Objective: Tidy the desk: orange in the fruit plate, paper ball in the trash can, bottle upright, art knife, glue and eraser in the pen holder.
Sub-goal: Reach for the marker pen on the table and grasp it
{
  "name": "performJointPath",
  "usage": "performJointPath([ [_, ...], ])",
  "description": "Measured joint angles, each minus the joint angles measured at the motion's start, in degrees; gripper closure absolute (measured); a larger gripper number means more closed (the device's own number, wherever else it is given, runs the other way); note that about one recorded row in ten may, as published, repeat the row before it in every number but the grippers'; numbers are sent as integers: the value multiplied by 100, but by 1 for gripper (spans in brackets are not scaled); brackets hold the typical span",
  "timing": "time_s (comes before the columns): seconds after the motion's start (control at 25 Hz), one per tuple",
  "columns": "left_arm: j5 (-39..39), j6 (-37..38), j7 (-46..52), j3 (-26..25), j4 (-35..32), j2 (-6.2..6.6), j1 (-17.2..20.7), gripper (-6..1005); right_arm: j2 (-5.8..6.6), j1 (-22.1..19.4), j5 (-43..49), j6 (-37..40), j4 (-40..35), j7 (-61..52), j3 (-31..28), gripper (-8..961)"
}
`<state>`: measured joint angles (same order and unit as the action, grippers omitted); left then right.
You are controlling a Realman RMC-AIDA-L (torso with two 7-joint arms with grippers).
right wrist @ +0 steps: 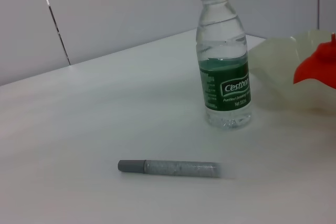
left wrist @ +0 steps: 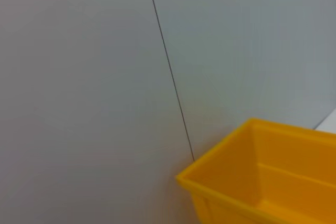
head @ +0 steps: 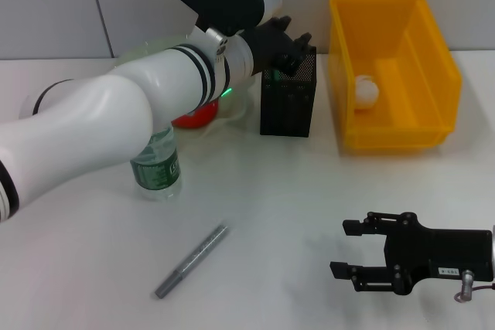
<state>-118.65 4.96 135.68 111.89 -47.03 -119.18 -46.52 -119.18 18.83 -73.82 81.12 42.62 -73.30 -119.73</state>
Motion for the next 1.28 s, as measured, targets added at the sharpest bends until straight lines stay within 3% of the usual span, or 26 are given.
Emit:
performJointPath([
  [0.28, -4, 96, 3, -55, -175, 0, 64, 653, 0, -23, 0, 0, 0, 1, -60, 213],
  [0.44, -30, 439, -22, -232, -350, 1, 72, 428, 0, -32, 0, 4, 0, 1, -60, 213],
  [0.48, -51, 817, -35, -398, -546, 14, 73, 372, 0, -34, 0, 6, 0, 1, -59, 213],
  [0.56, -58, 1180, -99, -556, -793, 30, 111, 198, 0, -38, 0, 8, -2, 8, -59, 213],
  [0.64, -59, 1334, -149, -625, -908, 33, 149, 197, 0, -43, 0, 9, -3, 20, -60, 212],
  [0.68, -44, 1883, -405, -960, -1429, 41, 369, 196, 0, -44, 0, 10, -4, 22, -61, 212],
  [0.96, -57, 3953, -623, -2217, -3081, 69, 1130, 192, 0, -48, -1, 10, -8, 37, -68, 212],
  [1.08, -57, 3953, -623, -2217, -3081, 69, 1130, 193, 1, -56, 0, 15, -9, 35, -69, 212],
  [1.16, -231, 5035, -611, -2858, -3936, 91, 1550, 193, 4, -61, -1, 16, -7, 28, -74, 212],
  [1.24, -344, 5265, -585, -2986, -4131, 91, 1637, 194, 5, -70, -1, 18, 4, 17, -78, 213],
  [1.28, -646, 5770, -465, -3233, -4517, 83, 1788, 194, 6, -72, -1, 22, 9, 14, -79, 213],
])
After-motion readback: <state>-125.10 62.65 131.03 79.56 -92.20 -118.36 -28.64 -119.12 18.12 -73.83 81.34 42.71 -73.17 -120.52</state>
